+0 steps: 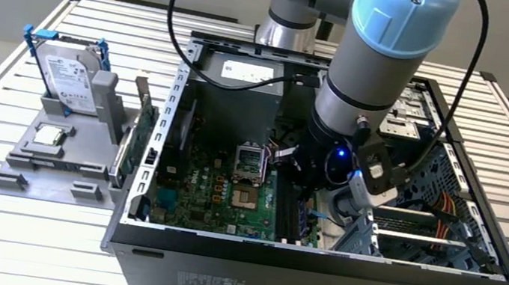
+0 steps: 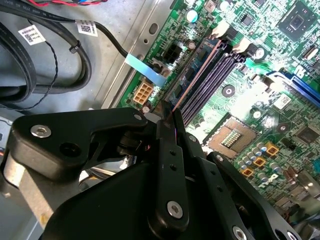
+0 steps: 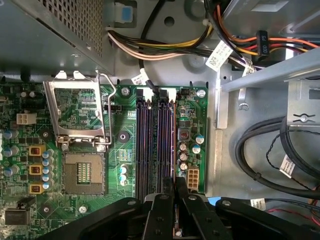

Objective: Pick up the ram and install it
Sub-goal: 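Insert the ram into the slot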

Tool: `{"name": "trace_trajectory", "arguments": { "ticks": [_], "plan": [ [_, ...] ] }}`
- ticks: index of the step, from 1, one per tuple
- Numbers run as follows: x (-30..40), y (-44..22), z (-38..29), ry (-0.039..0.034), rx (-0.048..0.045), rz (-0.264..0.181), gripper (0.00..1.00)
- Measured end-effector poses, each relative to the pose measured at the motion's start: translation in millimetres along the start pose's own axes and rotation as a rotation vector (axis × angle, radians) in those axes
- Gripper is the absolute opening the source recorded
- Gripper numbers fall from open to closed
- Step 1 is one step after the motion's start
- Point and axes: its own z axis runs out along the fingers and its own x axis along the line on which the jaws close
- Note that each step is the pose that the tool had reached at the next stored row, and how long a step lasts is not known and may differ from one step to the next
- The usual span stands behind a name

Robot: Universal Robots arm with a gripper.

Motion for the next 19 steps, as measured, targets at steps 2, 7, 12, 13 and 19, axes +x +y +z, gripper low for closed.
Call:
{"name": "trace_trajectory", "arguments": {
  "ticks": [2, 7, 12, 13, 19],
  "plan": [
    [0.1, 0.4, 0.1, 0.0, -0.0001, 0.0, 0.0],
    [0.2, 1.0, 1.5, 0.0, 0.0002, 0.002, 0.0],
    [0.2, 1.0, 2.6, 0.0002, 0.0005, 0.009, 0.0],
    [0.2, 1.0, 2.7, 0.0006, 0.0003, 0.01, 0.0],
    [0.1, 0.8, 2.8, 0.0042, 0.001, 0.01, 0.0]
  ]
}}
